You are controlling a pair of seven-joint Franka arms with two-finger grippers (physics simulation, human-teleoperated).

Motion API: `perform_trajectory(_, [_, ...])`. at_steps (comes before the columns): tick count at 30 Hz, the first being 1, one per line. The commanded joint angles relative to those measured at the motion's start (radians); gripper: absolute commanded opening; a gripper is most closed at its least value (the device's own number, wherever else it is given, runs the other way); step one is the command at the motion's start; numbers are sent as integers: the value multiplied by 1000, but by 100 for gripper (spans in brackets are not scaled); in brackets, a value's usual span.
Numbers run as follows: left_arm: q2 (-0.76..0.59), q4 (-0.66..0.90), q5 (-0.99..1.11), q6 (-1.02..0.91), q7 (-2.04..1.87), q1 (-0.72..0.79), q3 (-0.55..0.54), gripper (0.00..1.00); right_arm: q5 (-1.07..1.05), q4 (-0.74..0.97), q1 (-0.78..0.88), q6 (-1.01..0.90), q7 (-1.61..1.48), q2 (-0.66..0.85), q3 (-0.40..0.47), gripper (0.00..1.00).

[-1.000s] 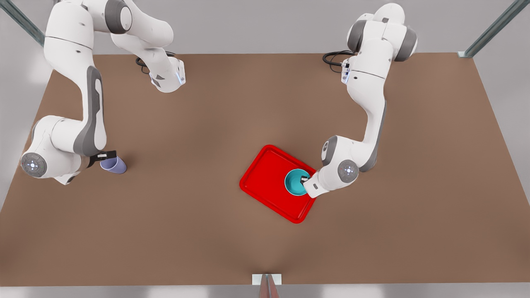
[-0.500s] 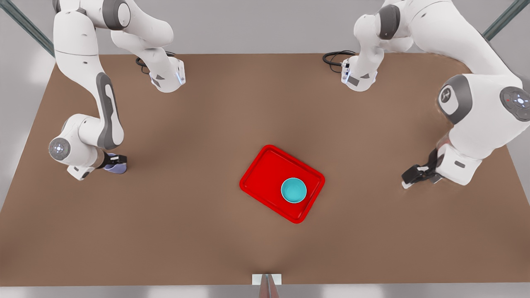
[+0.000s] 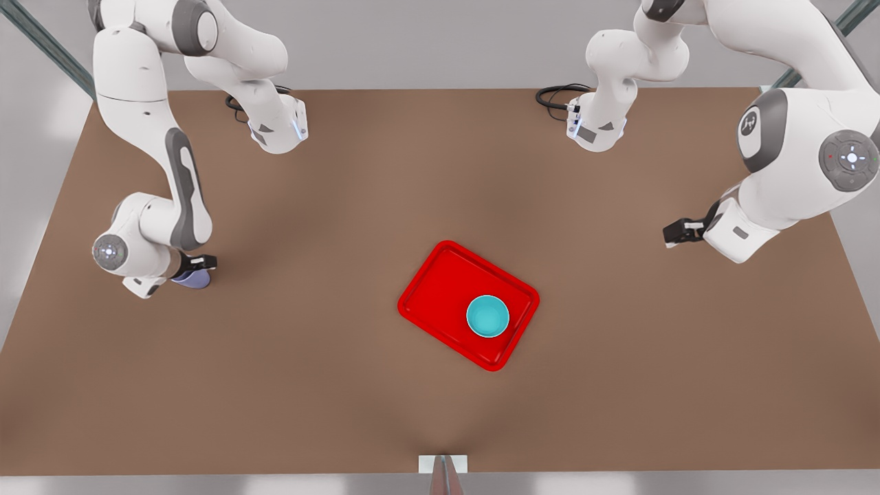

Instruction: Place the bowl on the tray with the left arm and the cup on the tray with the right arm

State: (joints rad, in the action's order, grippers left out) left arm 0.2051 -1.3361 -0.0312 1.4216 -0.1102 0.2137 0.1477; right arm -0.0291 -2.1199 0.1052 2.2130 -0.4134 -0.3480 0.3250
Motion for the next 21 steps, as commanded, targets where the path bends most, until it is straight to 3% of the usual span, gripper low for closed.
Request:
perform_trajectory(1, [-1, 2, 4, -20, 60, 1, 0, 100, -2, 8, 4, -2, -28, -16, 0, 100])
perform_trajectory(6, [-1, 0, 4, -24, 61, 0, 1, 100, 0, 20, 2, -1, -30, -36, 0, 97])
perform_trajectory(7, [-1, 0, 4, -26, 61, -2, 1, 100, 1, 20, 2, -1, -35, -37, 0, 75])
perform_trajectory(8, [-1, 0, 4, -27, 63, -2, 3, 100, 1, 21, 2, -2, -39, -40, 0, 59])
perform_trajectory(11, [0, 0, 4, -36, 63, 0, 3, 100, 5, 23, -1, -2, -47, -40, 0, 42])
perform_trajectory(13, [-1, 0, 4, -38, 63, 0, 3, 100, 6, 38, -2, -22, -71, -42, 0, 22])
perform_trajectory(21, [-1, 0, 4, -58, 63, 0, 1, 100, 9, 127, 5, -99, -153, -46, 0, 21])
